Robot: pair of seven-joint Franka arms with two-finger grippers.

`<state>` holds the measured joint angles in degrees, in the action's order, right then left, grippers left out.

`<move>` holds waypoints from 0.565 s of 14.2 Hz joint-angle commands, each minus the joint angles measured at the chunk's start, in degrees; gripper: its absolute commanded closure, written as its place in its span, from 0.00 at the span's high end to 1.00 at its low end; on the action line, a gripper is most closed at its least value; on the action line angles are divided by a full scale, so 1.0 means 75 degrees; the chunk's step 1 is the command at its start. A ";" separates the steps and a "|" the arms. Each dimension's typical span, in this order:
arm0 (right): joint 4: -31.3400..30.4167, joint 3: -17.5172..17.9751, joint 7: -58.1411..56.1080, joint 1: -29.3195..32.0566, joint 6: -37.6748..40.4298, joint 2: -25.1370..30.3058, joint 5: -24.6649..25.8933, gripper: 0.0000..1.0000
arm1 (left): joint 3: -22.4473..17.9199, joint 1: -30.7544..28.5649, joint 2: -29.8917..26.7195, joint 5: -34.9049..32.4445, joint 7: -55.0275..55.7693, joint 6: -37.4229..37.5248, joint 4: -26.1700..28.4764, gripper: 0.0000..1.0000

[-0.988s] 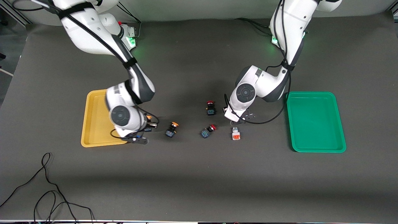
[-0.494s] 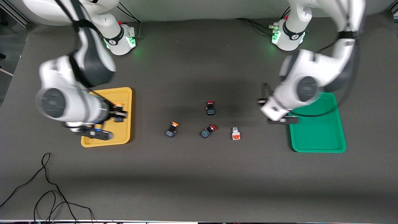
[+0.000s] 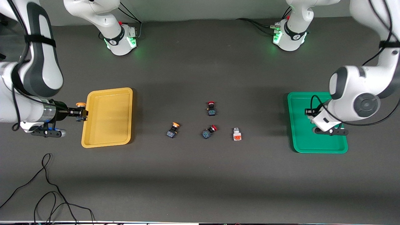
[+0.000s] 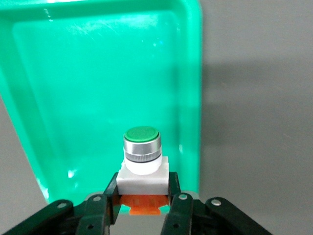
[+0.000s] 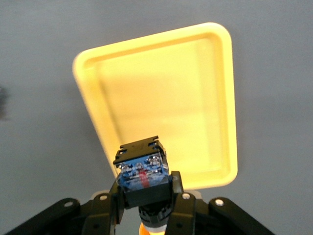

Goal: Place green and yellow buttons in trays
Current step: 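Place the yellow button in the yellow tray while the left gripper places green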

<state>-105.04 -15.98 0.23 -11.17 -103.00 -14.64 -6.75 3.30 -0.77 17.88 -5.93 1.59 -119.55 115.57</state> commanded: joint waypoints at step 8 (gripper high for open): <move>-0.1334 -0.0014 -0.0594 -0.0128 -0.3224 -0.1505 -0.0389 0.62 | 0.0099 -0.0412 0.0570 -0.0264 -0.0083 -0.0203 -0.0323 1.00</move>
<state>-115.40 -15.66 -1.93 -12.14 -126.23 -25.55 -8.41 3.36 -2.75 25.01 -7.14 1.59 -127.55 116.14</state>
